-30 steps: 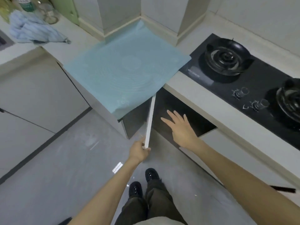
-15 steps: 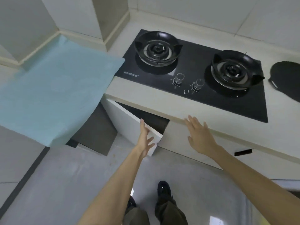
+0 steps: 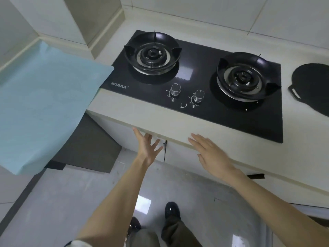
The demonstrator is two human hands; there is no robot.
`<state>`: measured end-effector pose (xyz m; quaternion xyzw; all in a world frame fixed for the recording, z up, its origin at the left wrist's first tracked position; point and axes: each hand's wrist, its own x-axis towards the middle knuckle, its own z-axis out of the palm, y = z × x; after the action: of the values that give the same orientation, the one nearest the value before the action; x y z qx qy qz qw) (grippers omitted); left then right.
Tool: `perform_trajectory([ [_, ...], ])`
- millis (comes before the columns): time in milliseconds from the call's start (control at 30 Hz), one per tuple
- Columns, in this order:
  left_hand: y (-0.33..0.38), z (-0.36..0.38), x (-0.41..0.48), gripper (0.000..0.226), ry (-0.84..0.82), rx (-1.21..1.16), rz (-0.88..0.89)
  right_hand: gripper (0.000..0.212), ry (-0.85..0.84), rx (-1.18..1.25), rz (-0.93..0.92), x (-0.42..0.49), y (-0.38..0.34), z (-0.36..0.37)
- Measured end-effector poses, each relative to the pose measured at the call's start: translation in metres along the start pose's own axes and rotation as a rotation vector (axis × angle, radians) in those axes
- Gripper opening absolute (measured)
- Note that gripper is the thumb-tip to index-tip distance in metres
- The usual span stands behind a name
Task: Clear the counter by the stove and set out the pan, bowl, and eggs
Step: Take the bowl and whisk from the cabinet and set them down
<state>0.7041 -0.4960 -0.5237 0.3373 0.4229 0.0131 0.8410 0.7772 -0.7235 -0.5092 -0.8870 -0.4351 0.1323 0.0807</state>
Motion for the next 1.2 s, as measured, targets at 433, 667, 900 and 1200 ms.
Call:
perform_trajectory([
  [433,-0.055,0.034,-0.050,0.035,-0.107,1.166,0.237,0.045,0.240,0.252,0.289,-0.078,0.004,0.001],
  [667,-0.095,0.096,-0.082,0.043,-0.523,1.603,0.913,0.041,0.279,0.396,0.716,-0.156,0.027,0.032],
  [900,-0.150,0.158,-0.071,0.068,-0.763,2.152,1.005,0.061,0.140,0.792,1.090,-0.173,0.074,0.040],
  [1200,-0.177,0.175,-0.048,0.078,-0.590,2.207,1.206,0.032,0.242,1.049,1.184,-0.148,0.122,0.062],
])
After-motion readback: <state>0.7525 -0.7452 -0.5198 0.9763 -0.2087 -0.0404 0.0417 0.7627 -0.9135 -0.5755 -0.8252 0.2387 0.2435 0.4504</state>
